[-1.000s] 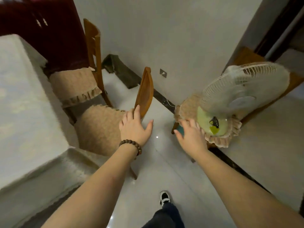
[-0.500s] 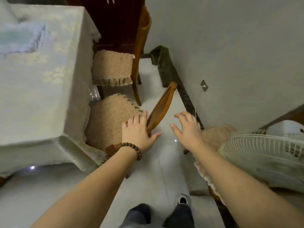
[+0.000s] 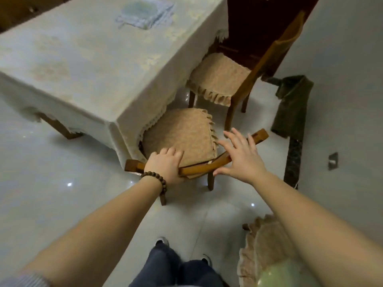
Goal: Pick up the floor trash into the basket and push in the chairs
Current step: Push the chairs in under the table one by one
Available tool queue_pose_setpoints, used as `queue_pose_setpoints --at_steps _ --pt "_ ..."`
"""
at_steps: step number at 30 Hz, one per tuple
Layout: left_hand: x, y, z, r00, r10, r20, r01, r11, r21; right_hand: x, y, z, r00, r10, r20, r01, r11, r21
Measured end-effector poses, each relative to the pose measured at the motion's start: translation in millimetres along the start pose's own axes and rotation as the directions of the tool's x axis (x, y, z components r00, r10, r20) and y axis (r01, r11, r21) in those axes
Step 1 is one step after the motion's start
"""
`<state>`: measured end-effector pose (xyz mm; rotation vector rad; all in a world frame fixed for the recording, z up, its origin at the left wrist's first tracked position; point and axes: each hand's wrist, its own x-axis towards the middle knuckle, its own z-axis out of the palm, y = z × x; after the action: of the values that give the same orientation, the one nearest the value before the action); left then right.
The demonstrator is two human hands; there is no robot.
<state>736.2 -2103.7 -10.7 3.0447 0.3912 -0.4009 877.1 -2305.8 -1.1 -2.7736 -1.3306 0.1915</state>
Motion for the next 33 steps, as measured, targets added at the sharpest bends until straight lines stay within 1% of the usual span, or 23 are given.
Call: queue_pose_setpoints --at_steps 2,3,7,9,13,16,23,27,33 --pt "1 2 1 1.0 -0.006 -0.011 0.006 0.999 0.048 9 11 10 0.998 -0.039 0.049 0.044 0.993 -0.107" --pt "0 3 0 1.0 0.002 -0.021 0.0 0.997 0.077 12 15 14 0.997 -0.045 0.055 0.052 0.99 -0.133" --pt "-2 4 2 0.997 0.068 -0.046 -0.059 0.985 0.162 13 19 20 0.993 -0.105 -0.044 0.096 0.98 -0.172" --pt "-3 3 3 0.996 0.086 -0.029 -0.079 0.978 0.191 14 20 21 0.989 -0.137 -0.058 0.122 0.97 -0.208" --pt "-1 4 2 0.988 0.155 -0.008 -0.15 0.966 0.213 16 27 24 0.981 -0.172 -0.084 0.156 0.973 -0.172" --pt "5 9 -2 0.99 0.144 -0.008 -0.139 0.968 0.208 22 36 20 0.979 -0.187 -0.085 0.172 0.971 -0.164" --pt "38 18 -20 0.993 0.113 -0.02 -0.106 0.971 0.216 59 64 1 0.977 -0.211 -0.04 0.197 0.956 -0.216" --pt "64 11 -36 0.99 0.126 -0.066 -0.108 0.968 0.225 89 74 -18 0.967 -0.248 -0.063 0.228 0.946 -0.231" --pt "111 -15 -66 0.978 0.141 -0.151 -0.107 0.971 0.215 151 83 -52 0.968 -0.25 0.011 0.244 0.935 -0.256"
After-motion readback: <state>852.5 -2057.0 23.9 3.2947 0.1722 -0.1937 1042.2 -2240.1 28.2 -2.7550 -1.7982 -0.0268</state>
